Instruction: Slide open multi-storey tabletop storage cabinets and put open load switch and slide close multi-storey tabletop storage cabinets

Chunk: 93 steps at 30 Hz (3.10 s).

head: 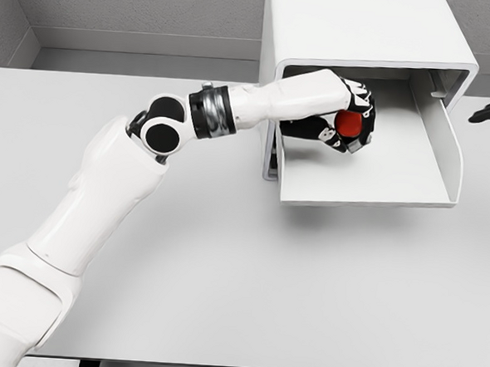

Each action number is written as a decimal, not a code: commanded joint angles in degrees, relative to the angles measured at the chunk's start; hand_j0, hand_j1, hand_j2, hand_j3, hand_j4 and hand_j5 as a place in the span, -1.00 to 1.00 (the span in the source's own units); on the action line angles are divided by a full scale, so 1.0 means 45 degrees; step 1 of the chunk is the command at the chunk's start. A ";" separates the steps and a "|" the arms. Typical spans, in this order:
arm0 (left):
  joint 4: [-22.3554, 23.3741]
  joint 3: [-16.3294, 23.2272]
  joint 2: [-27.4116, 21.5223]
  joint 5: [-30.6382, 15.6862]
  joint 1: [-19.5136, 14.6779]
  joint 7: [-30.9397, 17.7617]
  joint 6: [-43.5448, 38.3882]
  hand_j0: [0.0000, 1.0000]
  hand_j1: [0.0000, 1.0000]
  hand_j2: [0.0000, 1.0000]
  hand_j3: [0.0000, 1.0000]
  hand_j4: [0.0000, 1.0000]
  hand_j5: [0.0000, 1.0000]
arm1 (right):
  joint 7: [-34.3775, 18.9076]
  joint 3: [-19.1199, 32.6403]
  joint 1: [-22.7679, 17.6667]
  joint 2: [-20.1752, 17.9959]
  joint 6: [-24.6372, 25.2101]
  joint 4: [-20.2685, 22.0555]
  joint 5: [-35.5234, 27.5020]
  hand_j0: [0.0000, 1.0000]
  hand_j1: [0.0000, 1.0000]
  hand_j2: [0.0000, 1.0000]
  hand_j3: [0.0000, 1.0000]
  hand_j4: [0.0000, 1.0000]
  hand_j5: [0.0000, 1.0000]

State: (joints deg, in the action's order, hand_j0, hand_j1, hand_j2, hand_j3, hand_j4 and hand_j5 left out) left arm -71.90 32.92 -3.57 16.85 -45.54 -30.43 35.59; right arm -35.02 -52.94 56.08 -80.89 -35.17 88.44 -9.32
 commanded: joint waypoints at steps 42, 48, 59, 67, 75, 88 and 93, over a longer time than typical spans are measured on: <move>-0.3046 0.0027 -0.2018 -0.1517 0.0491 -0.0092 -0.0132 0.86 0.86 0.86 0.86 0.86 0.86 | 0.0005 0.0415 -0.1720 -0.1184 0.0038 0.0268 0.0020 1.00 1.00 1.00 1.00 1.00 1.00; -0.5429 0.0749 -0.5064 -0.5403 0.0413 -0.0131 -0.0132 0.92 0.92 0.92 0.92 0.92 0.92 | 0.0005 0.1118 -0.1622 -0.1184 0.0038 0.1089 -0.0097 1.00 1.00 1.00 1.00 1.00 1.00; -0.6464 0.0926 -1.1667 -0.8804 0.2815 -0.0268 -0.0132 1.00 1.00 1.00 1.00 1.00 1.00 | 0.0225 0.1607 -0.1661 0.0046 0.0038 0.1714 -0.0136 1.00 1.00 1.00 1.00 1.00 1.00; -0.6445 0.1004 -1.1785 -0.8745 0.2776 -0.0268 -0.0132 1.00 1.00 1.00 1.00 1.00 1.00 | 0.0225 0.1588 -0.1759 0.0769 0.0038 0.1714 -0.0136 1.00 1.00 1.00 1.00 1.00 1.00; -0.6464 0.0945 -1.1765 -0.8881 0.2640 -0.0268 -0.0132 1.00 1.00 1.00 1.00 1.00 1.00 | 0.0244 0.1568 -0.2423 0.1140 0.0038 0.1714 -0.0155 1.00 1.00 1.00 1.00 1.00 1.00; -0.6464 0.0984 -1.1824 -0.8940 0.2679 -0.0268 -0.0132 1.00 1.00 1.00 1.00 1.00 1.00 | 0.0771 0.1549 -0.3126 0.1609 0.0038 0.1714 -0.0156 1.00 1.00 1.00 1.00 1.00 1.00; -0.6464 0.0984 -1.1863 -0.8920 0.2679 -0.0268 -0.0132 1.00 1.00 1.00 1.00 1.00 1.00 | 0.0771 0.1549 -0.3244 0.1628 0.0038 0.1694 -0.0156 1.00 1.00 1.00 1.00 1.00 1.00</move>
State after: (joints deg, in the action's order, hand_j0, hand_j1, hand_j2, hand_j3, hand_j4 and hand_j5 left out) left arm -100.97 37.33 -56.82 -22.82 -33.49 -31.67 35.15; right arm -31.58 -46.01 41.40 -73.58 -35.15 96.11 -9.62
